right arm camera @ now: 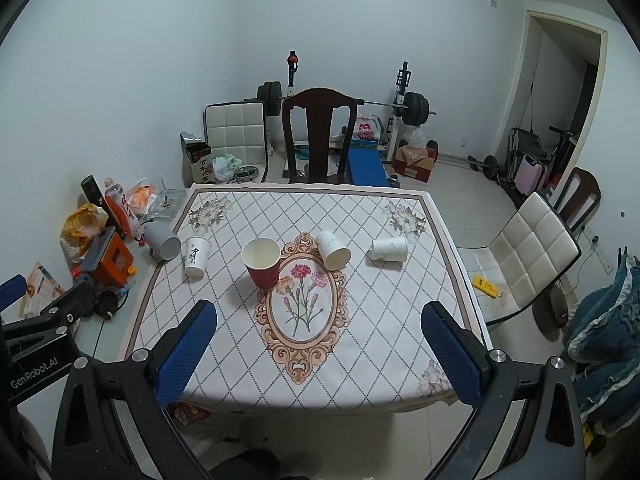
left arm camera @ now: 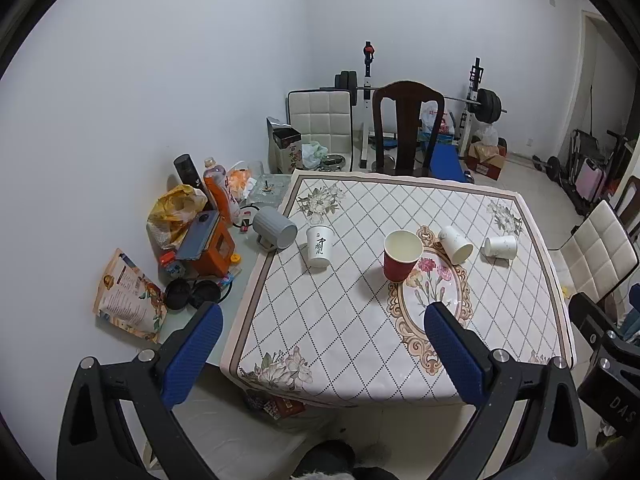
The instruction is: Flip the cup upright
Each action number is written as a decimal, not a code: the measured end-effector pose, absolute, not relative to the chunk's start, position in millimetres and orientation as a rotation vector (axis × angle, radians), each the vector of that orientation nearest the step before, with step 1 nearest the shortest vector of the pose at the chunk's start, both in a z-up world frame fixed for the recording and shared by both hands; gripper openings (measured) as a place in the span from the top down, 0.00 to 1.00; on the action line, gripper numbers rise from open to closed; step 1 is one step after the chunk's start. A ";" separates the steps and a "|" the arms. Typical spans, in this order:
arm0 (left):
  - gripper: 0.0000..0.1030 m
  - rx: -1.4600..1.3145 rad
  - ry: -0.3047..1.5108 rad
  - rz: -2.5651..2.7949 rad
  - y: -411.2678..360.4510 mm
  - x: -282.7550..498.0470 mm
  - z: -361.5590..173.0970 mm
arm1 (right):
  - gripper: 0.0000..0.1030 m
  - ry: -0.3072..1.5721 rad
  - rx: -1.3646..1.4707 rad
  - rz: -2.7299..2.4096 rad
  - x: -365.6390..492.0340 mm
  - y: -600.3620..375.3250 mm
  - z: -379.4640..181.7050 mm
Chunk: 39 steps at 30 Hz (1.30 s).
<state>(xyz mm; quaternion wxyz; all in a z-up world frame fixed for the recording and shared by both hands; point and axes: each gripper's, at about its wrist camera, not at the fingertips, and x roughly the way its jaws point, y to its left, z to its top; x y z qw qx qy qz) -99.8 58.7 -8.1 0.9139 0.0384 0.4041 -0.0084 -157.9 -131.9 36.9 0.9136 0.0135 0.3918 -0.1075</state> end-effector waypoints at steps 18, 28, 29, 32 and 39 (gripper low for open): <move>0.00 0.082 0.843 -0.018 61.4 -112.7 -12.1 | 0.00 0.811 0.026 -0.204 -167.0 -126.7 43.0; 0.00 0.064 0.835 -0.020 57.5 -116.0 -10.5 | 0.00 0.812 0.023 -0.205 -168.3 -127.5 41.6; 0.00 0.063 0.834 -0.019 57.3 -115.5 -10.1 | 0.00 0.811 0.023 -0.205 -168.5 -127.5 41.6; 0.00 0.065 0.835 -0.017 57.1 -116.3 -9.6 | 0.00 0.813 0.025 -0.204 -169.5 -127.7 42.0; 0.00 0.054 0.826 -0.009 59.7 -116.9 -5.4 | 0.00 0.817 0.029 -0.199 -169.7 -125.5 41.4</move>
